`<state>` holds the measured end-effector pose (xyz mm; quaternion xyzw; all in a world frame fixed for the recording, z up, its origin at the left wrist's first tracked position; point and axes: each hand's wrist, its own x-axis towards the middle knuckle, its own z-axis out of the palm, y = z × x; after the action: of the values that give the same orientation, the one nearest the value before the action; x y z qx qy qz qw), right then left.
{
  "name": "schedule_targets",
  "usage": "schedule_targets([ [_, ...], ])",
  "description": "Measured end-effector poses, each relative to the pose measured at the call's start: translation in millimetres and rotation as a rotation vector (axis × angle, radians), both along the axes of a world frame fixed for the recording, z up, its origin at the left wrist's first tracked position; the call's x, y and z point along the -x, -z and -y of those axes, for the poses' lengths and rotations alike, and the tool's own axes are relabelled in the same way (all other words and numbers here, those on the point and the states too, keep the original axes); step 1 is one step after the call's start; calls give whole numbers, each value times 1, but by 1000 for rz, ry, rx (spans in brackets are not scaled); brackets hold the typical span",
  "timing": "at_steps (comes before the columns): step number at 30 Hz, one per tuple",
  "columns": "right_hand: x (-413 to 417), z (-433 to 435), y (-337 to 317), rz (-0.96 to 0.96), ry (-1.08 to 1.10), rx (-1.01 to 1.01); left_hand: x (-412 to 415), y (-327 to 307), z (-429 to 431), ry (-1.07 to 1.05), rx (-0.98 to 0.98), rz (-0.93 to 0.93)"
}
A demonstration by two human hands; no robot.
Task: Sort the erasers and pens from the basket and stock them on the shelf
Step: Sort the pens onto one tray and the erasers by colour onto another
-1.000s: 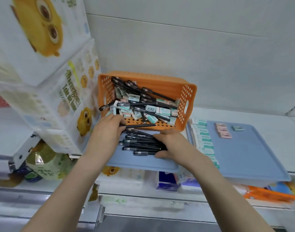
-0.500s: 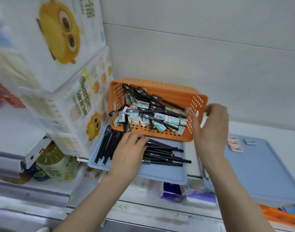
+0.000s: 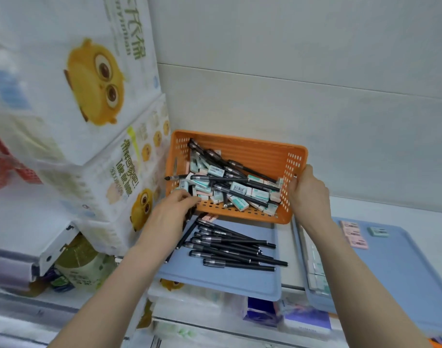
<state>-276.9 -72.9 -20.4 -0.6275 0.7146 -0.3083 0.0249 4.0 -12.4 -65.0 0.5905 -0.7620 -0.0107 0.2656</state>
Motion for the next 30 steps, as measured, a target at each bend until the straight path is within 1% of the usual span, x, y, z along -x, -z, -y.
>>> schedule_targets([
  [5,5,3,-6,6,-27,-49,9,-8,22,9,46,-105],
  [9,6,7,-4,5,-13,-49,22,-8,33,24,42,-130],
  [11,6,10,-2,14,-5,-49,24,-9,37,41,-12,-237],
  [12,6,10,-1,22,-3,-55,22,-9,36,63,-49,-253],
  [13,6,10,-1,26,-2,-57,18,-8,35,85,-63,-223],
  [16,6,11,0,12,2,-56,4,-4,28,108,-20,11],
  [17,6,11,1,9,7,-57,3,-3,26,112,-23,41],
  [20,5,12,2,14,17,-55,7,-3,23,110,-20,-11],
  [24,6,11,5,11,24,-63,12,-9,27,101,81,-145],
  [30,7,11,4,-6,20,-56,49,-36,39,125,258,-111],
])
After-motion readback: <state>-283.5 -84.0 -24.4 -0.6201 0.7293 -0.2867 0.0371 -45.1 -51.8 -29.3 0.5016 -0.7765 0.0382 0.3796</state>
